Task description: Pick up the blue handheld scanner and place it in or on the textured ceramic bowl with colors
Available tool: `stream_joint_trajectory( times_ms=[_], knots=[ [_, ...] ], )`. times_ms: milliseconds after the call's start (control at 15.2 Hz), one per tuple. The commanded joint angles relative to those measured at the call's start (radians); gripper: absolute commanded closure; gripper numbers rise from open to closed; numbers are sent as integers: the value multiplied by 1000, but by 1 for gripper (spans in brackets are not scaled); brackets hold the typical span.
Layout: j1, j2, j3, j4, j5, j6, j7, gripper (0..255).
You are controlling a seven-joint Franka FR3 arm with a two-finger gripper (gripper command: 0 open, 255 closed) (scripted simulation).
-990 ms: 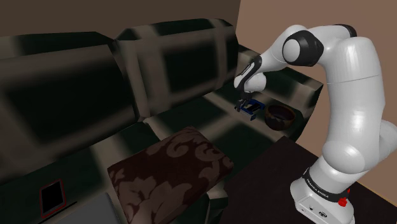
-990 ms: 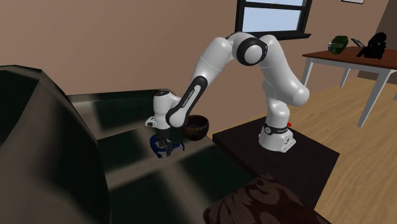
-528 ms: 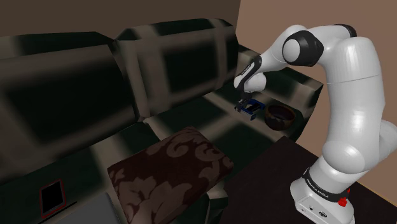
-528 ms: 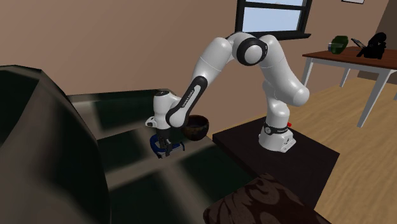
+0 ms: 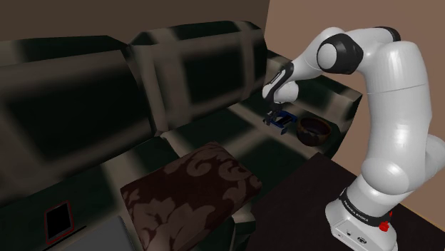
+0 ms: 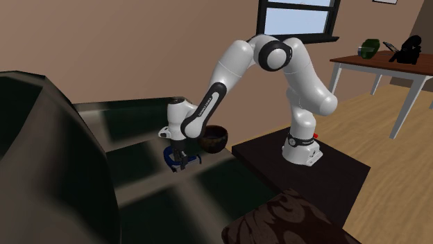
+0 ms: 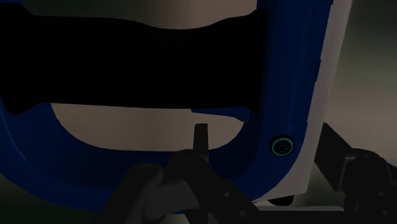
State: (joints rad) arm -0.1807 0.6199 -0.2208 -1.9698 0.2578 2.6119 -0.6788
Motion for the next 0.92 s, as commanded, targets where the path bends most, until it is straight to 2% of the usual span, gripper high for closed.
stream_joint_trajectory(
  times_ms=[0, 858],
  knots=[
    [4, -17, -6, -5, -5, -12, 4, 255],
    [37, -156, -50, -20, -58, -133, 40, 255]
  ],
)
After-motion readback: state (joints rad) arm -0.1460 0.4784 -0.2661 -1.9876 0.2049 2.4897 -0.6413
